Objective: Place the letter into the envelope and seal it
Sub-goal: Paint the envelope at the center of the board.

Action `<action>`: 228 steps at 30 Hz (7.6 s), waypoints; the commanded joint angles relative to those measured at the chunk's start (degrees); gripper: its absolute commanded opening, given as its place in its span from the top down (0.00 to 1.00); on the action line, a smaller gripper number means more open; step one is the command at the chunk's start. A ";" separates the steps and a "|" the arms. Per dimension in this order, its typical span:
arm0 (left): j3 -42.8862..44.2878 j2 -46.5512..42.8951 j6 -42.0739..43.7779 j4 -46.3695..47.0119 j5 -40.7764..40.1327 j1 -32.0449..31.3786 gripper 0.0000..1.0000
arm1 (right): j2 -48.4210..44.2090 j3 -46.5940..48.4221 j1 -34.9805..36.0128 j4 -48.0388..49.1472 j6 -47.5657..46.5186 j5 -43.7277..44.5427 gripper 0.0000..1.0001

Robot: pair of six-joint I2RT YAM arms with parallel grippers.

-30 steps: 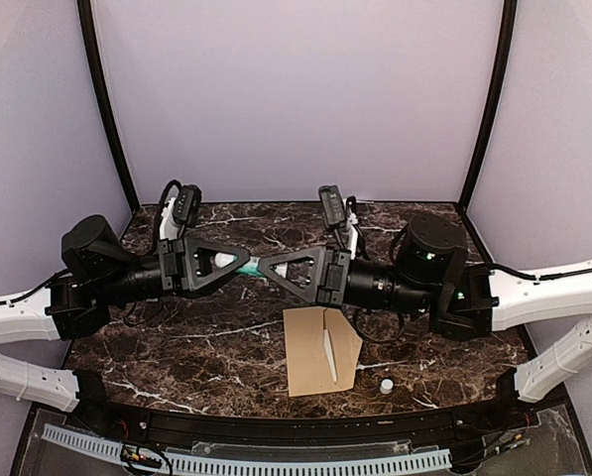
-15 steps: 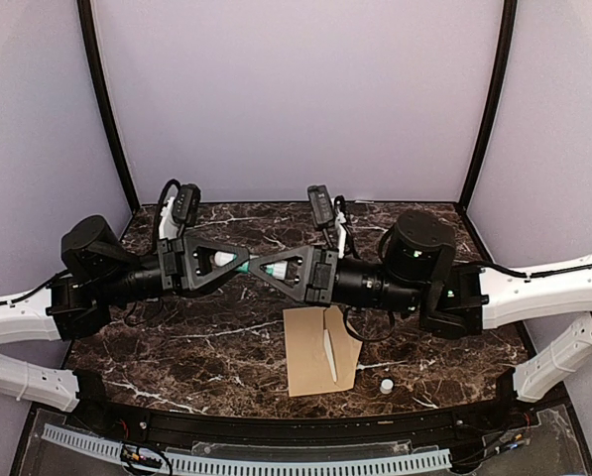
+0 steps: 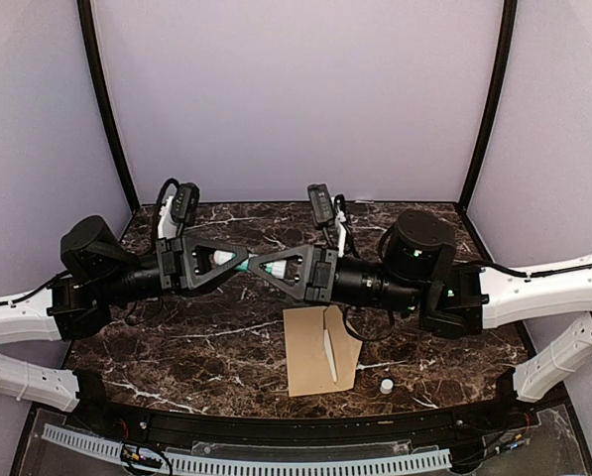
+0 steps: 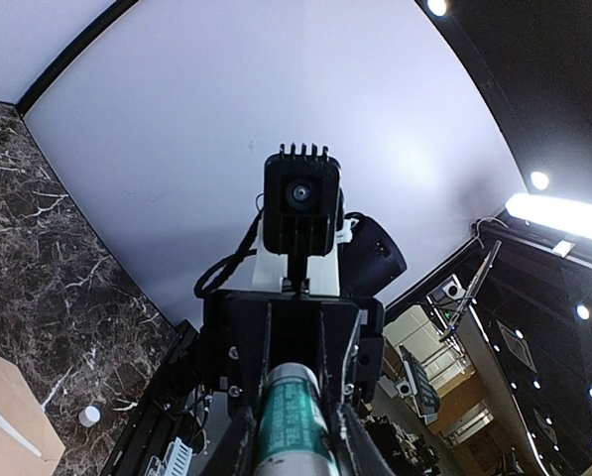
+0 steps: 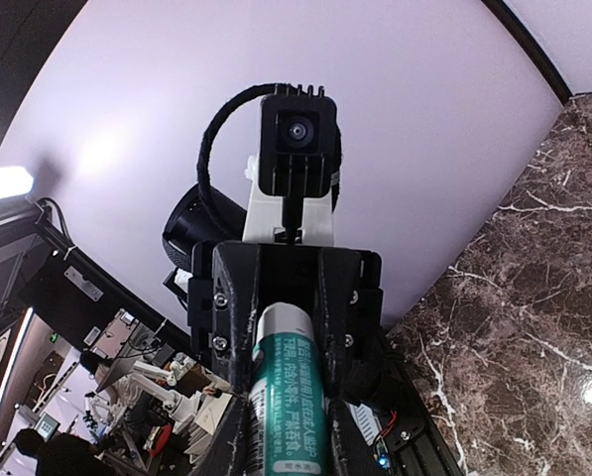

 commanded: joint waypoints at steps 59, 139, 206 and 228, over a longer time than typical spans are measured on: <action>29.31 52.81 48.56 -40.19 -5.18 6.91 0.68 | -19.06 -13.64 -7.01 -51.34 -1.57 21.73 1.00; 35.80 64.52 46.21 -46.32 -3.69 3.40 0.95 | 13.43 -6.51 -1.79 -44.92 9.68 26.43 1.00; 34.12 58.83 47.10 -43.82 -6.46 6.56 0.92 | 13.01 -5.90 -3.93 -41.89 8.37 32.37 1.00; 34.27 61.94 46.64 -43.74 -3.54 6.56 0.93 | 11.68 -5.44 2.18 -49.37 14.45 30.31 1.00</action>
